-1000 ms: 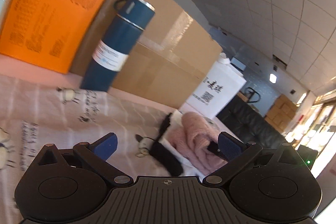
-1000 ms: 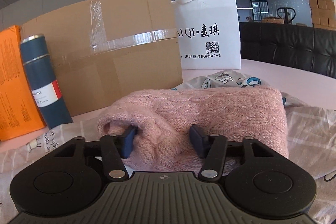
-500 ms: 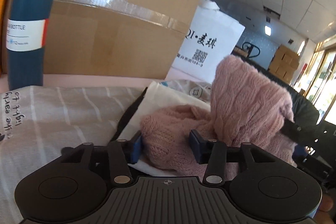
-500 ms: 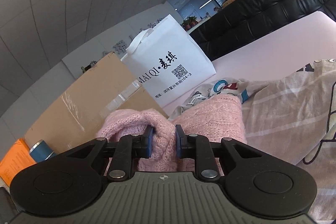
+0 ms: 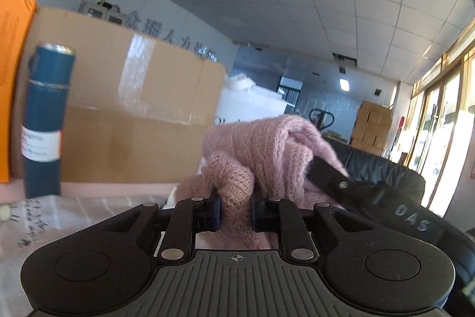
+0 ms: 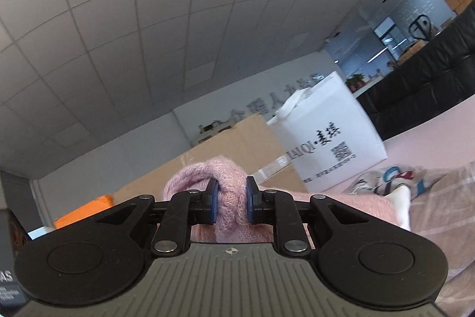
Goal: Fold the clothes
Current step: 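Grasp the pink sweater with the right tool while the left tool grasps it too, then lift and spread the pink sweater flat with both tools holding it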
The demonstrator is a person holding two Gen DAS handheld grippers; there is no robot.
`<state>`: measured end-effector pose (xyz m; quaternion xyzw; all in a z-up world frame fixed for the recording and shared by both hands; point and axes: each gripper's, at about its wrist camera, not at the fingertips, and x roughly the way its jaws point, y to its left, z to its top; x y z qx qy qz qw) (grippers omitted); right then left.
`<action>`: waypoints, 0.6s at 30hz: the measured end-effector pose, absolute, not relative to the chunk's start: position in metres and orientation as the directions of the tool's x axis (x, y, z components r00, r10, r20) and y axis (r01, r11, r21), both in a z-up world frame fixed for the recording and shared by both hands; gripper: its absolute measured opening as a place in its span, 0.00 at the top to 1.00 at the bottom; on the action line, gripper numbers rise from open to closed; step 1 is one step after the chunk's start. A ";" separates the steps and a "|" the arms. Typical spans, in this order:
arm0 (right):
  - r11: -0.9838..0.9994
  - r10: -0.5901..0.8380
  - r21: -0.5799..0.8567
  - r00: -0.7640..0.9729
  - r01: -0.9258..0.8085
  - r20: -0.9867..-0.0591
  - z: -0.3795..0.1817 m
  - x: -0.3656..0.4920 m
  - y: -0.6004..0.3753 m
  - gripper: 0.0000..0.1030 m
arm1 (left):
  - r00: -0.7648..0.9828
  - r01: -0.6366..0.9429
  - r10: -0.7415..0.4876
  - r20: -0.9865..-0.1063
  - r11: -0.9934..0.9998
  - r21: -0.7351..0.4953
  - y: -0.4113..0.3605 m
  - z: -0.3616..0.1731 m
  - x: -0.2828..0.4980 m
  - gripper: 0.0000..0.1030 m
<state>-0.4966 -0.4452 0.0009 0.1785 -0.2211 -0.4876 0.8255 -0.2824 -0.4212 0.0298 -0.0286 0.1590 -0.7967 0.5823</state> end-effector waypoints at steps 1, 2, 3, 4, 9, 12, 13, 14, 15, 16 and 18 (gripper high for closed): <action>0.484 -0.870 0.514 0.453 0.708 0.195 0.004 -0.495 -0.444 0.84 | -0.313 0.921 -0.941 -0.131 -0.266 -0.286 -0.410 0.033 -0.275 0.84; 0.495 -0.861 0.532 0.471 0.687 0.192 0.008 -0.492 -0.441 0.84 | -0.306 0.923 -0.944 -0.122 -0.262 -0.282 -0.400 0.035 -0.267 0.84; 0.508 -0.851 0.540 0.488 0.671 0.193 0.014 -0.486 -0.437 0.84 | -0.293 0.927 -0.949 -0.115 -0.253 -0.276 -0.391 0.038 -0.260 0.84; 0.532 -0.833 0.540 0.517 0.653 0.196 0.020 -0.477 -0.430 0.84 | -0.280 0.930 -0.954 -0.111 -0.241 -0.277 -0.381 0.040 -0.251 0.84; 0.640 -0.728 0.541 0.656 0.546 0.199 0.047 -0.427 -0.395 0.84 | -0.177 0.953 -0.981 -0.079 -0.151 -0.263 -0.317 0.052 -0.200 0.84; 0.694 -0.663 0.528 0.721 0.489 0.202 0.061 -0.391 -0.376 0.84 | -0.066 0.969 -0.997 -0.049 -0.052 -0.243 -0.276 0.064 -0.167 0.84; 0.707 -0.642 0.530 0.740 0.468 0.203 0.065 -0.380 -0.370 0.84 | -0.024 0.972 -0.999 -0.040 -0.014 -0.234 -0.264 0.069 -0.156 0.84; 0.719 -0.620 0.532 0.757 0.446 0.204 0.069 -0.369 -0.365 0.84 | 0.020 0.975 -0.999 -0.031 0.027 -0.220 -0.250 0.072 -0.147 0.84; 0.728 -0.599 0.539 0.775 0.423 0.202 0.072 -0.358 -0.360 0.84 | 0.067 0.976 -0.997 -0.023 0.070 -0.208 -0.237 0.076 -0.137 0.84; 0.737 -0.580 0.542 0.790 0.403 0.202 0.074 -0.347 -0.354 0.84 | 0.110 0.974 -0.994 -0.019 0.112 -0.196 -0.222 0.078 -0.126 0.84; 0.751 -0.550 0.542 0.811 0.377 0.197 0.076 -0.328 -0.344 0.84 | 0.196 0.966 -0.980 -0.009 0.195 -0.172 -0.191 0.082 -0.105 0.84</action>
